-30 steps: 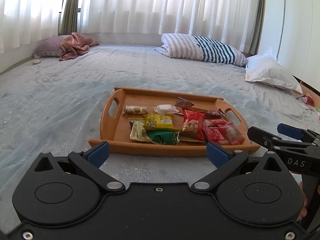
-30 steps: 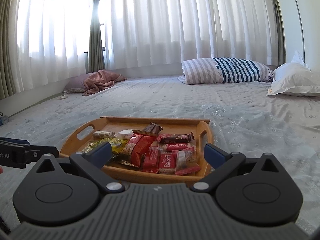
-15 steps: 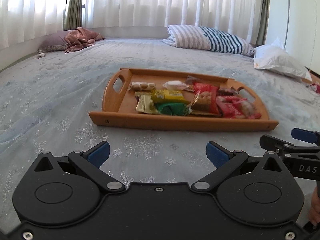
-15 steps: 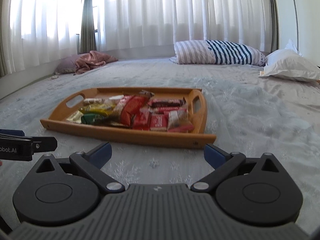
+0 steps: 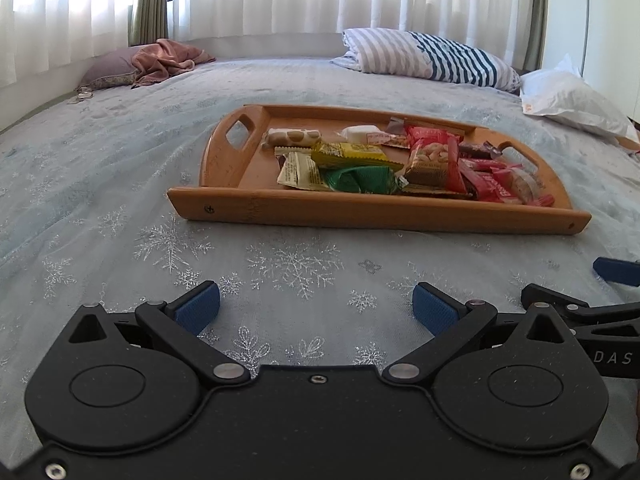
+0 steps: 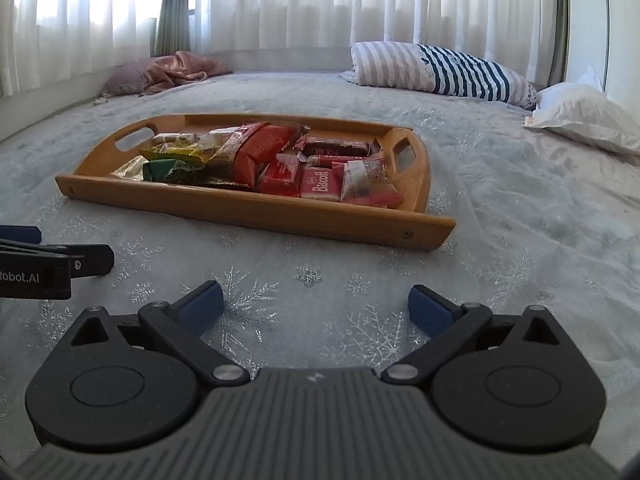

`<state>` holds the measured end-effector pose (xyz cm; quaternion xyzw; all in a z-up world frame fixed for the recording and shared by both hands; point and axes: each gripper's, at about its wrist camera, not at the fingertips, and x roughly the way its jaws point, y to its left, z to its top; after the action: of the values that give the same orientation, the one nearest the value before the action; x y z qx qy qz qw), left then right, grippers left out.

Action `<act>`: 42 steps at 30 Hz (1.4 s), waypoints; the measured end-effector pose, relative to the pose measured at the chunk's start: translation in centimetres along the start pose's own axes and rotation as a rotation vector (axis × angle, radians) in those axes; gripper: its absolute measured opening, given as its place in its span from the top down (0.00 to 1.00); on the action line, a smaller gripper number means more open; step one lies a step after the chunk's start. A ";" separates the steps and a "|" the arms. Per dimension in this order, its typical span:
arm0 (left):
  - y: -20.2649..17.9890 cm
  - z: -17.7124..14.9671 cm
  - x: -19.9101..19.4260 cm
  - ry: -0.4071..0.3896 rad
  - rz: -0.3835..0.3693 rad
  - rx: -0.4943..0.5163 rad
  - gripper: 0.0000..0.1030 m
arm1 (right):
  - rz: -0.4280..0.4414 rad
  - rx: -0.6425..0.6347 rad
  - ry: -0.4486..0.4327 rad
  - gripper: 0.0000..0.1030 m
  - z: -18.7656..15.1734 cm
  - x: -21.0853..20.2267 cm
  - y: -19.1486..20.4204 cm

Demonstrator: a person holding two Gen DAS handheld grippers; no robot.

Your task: Organize snacks

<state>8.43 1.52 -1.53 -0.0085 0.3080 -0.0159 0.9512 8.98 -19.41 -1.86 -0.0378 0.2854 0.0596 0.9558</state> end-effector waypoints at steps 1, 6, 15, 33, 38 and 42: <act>-0.1 0.0 0.1 -0.001 0.003 0.008 0.00 | -0.002 0.001 -0.003 0.00 -0.1 0.0 0.0; -0.2 -0.2 0.3 -0.003 0.000 0.018 0.00 | 0.002 0.011 0.000 0.00 0.0 0.0 -0.1; 0.0 -0.2 0.3 0.001 -0.008 0.009 0.00 | 0.003 0.012 0.001 0.00 0.0 0.0 -0.1; 0.2 -0.4 0.3 -0.007 -0.014 0.007 0.00 | 0.002 0.011 0.000 0.00 0.0 0.0 -0.2; 0.1 -0.5 0.3 -0.009 -0.011 0.011 0.00 | 0.002 0.011 0.000 0.00 0.0 0.0 -0.2; 0.1 -0.5 0.3 -0.009 -0.012 0.011 0.00 | 0.002 0.011 0.000 0.00 0.0 0.0 -0.2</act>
<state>8.40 1.62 -2.13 -0.0050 0.3035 -0.0233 0.9525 9.02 -19.56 -1.89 -0.0321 0.2856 0.0591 0.9560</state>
